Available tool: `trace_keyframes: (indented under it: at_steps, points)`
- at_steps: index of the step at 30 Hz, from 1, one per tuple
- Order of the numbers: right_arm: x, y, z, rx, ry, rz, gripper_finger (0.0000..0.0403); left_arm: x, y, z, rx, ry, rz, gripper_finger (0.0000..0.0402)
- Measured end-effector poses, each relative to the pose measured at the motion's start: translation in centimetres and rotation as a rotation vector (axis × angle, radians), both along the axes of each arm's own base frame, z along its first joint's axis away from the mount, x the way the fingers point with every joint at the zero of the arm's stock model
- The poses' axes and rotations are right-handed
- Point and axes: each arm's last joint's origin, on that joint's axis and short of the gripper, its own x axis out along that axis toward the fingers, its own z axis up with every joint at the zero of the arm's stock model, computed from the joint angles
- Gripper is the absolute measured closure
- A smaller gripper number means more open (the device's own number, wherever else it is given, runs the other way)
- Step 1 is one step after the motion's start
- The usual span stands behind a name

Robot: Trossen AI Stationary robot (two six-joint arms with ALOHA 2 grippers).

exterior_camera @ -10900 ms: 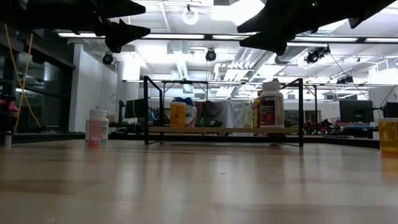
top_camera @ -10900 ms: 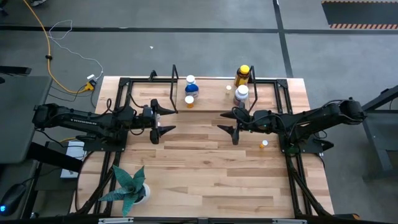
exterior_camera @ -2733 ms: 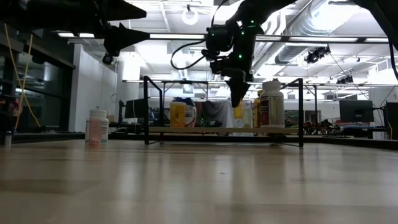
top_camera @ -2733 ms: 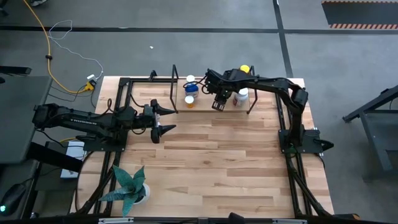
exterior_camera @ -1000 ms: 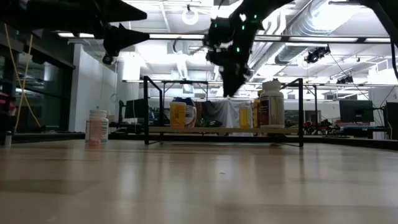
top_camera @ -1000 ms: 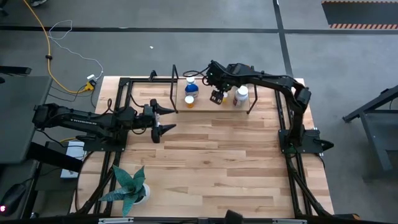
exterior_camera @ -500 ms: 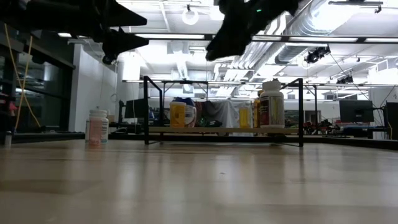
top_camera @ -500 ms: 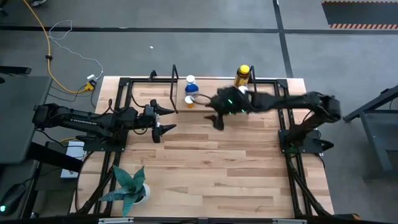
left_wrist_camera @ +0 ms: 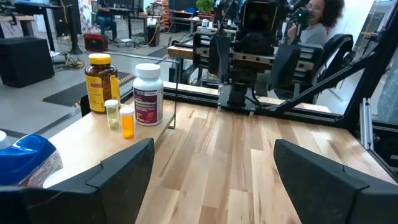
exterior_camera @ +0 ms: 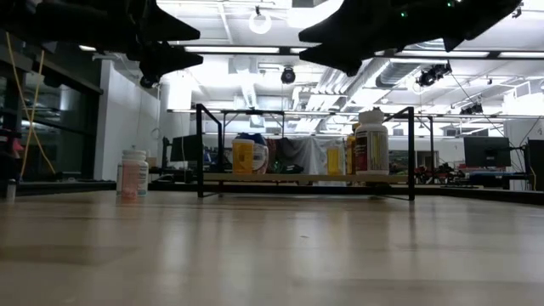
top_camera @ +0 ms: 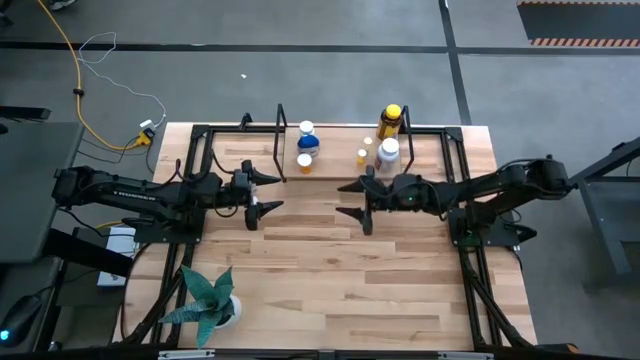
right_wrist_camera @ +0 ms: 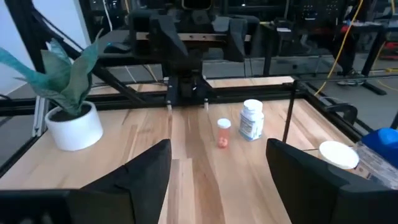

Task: Pick and place medicine bottles onto shelf by color
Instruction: Put the small pink pill bottle on the shelf

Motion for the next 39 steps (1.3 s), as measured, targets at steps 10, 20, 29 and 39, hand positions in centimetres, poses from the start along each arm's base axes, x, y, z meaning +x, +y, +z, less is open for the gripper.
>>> trace_keyframes:
  at_steps: [10,20,29,39]
  points:
    - [0.0,-0.1,0.2,0.002,-0.017,-0.004,0.0148,0.0,0.0,0.0,-0.001,0.003,0.000,0.0080]
    - [0.0,-0.1,0.0,0.004,0.002,-0.004,0.0148,0.1,0.3,0.4,-0.091,0.145,0.110,0.0080]
    - [0.0,-0.1,-0.4,0.031,0.042,-0.009,0.0148,-0.5,0.4,0.1,-0.269,0.274,0.255,0.0080]
    - [0.0,-0.1,-0.4,0.025,0.044,-0.008,0.0148,-1.9,0.4,-0.2,-0.419,0.465,0.428,0.0080]
